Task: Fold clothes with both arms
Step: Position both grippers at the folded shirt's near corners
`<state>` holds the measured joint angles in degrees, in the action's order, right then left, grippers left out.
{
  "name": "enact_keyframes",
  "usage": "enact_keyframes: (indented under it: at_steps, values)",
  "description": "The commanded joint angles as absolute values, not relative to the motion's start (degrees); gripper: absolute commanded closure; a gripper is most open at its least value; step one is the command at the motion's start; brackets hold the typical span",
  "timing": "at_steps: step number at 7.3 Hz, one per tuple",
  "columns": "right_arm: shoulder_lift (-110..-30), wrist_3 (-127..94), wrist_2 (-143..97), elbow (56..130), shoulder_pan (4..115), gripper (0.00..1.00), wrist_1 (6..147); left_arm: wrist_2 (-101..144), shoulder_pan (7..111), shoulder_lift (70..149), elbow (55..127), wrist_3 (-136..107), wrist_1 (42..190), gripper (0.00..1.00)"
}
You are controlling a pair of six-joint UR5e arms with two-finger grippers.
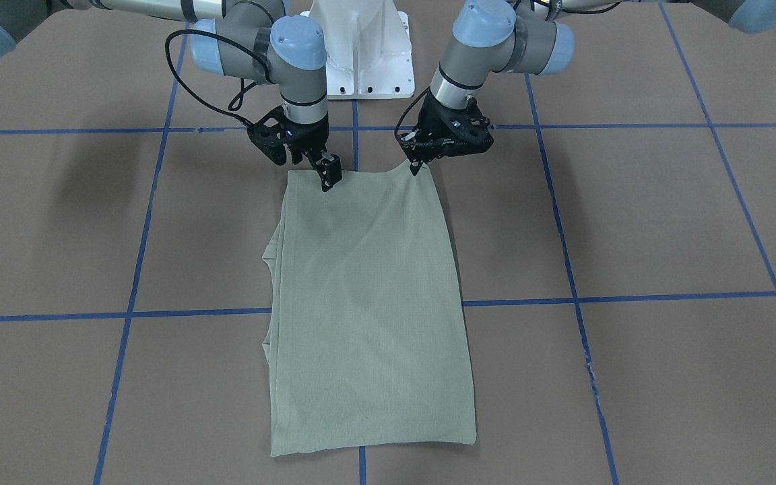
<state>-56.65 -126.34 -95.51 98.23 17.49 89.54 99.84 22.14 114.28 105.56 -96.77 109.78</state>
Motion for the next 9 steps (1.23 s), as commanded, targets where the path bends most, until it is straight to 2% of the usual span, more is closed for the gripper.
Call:
enact_keyframes:
  at_steps: [1,2,3,4,5,6,9]
  values:
    - [-56.5,-126.3,-95.5,98.2,17.5,0.0,89.6,99.8,22.1,114.3,105.6,-96.8,109.8,1.0]
    - [-56.5,-126.3,-95.5,98.2,17.5,0.02,89.6,99.8,22.1,114.3,105.6,-96.8,109.8,1.0]
    - [-56.5,-126.4,-95.6,98.2,17.5,0.14,89.6,99.8,22.1,114.3,105.6,-96.9,109.8,1.0]
    - [-56.5,-126.5,-95.6,98.2,17.5,0.28,89.6,99.8,22.1,114.3,105.7,-96.9,109.8,1.0]
    - [-56.5,-126.5,-95.6,98.2,17.5,0.53,89.6,99.8,22.1,114.3,105.9,-96.9,109.8,1.0]
    - [-56.5,-126.4,-95.6,98.2,17.5,0.56,89.6,99.8,22.1,114.3,106.0,-96.9,109.8,1.0]
    - [-56.4,-126.2,-95.9,98.3,17.5,1.0,89.5,99.8,22.1,114.3,106.0,-96.9,109.8,1.0]
